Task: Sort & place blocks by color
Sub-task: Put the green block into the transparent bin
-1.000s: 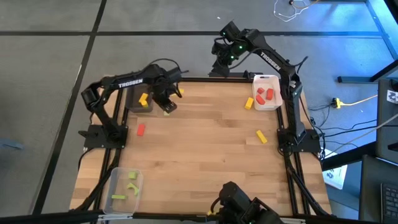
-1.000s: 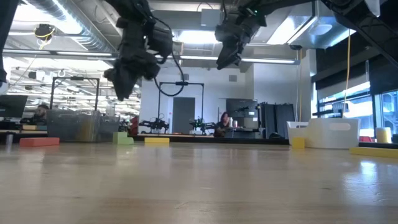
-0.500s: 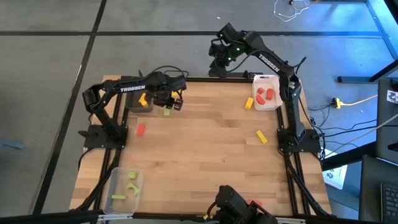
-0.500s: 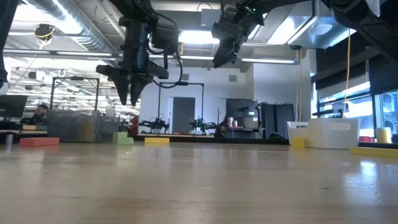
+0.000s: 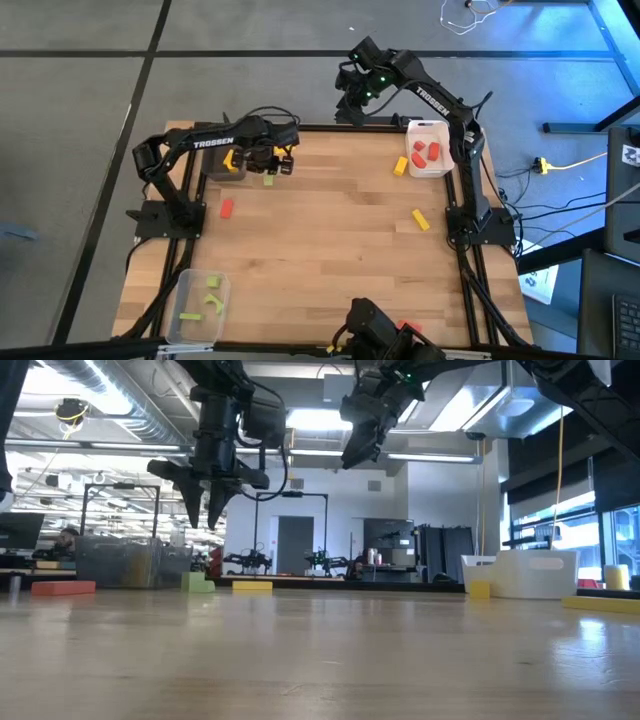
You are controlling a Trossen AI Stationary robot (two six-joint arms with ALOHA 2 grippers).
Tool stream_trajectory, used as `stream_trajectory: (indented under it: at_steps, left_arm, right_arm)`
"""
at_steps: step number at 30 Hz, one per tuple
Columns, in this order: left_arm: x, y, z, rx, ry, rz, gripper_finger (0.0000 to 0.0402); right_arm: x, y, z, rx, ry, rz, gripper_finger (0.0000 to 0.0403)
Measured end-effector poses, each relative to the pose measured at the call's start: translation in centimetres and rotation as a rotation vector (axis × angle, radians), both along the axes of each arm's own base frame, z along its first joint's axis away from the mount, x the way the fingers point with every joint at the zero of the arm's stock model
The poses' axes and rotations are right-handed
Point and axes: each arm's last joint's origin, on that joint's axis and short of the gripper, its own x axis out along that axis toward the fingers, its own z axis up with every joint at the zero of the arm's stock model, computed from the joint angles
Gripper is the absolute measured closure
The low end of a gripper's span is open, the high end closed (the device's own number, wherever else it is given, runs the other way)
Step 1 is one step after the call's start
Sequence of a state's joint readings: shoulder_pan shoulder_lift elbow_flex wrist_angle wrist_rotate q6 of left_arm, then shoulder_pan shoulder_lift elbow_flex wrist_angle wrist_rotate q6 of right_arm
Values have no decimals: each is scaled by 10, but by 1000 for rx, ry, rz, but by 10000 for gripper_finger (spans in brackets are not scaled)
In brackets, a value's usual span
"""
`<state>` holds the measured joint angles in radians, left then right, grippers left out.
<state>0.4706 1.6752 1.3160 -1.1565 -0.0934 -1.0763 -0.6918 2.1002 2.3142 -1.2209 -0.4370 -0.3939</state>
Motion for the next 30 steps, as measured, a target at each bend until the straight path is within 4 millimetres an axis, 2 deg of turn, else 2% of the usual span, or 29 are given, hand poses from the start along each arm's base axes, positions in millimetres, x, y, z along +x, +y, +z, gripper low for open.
stream_trajectory:
  at_steps: [5,15,21,30]
  left_arm:
    - [-1,0,-3,1,-6,81,278]
    - [-5,4,-25,41,-11,83,189]
    - [-4,5,-45,93,-71,86,182]
    - [-10,1,-73,71,-123,110,182]
  right_arm:
    - [0,0,0,0,0,0,240]
    - [0,0,0,0,0,0,240]
    - [0,0,0,0,-1,-1,240]
    - [0,0,0,0,-1,0,240]
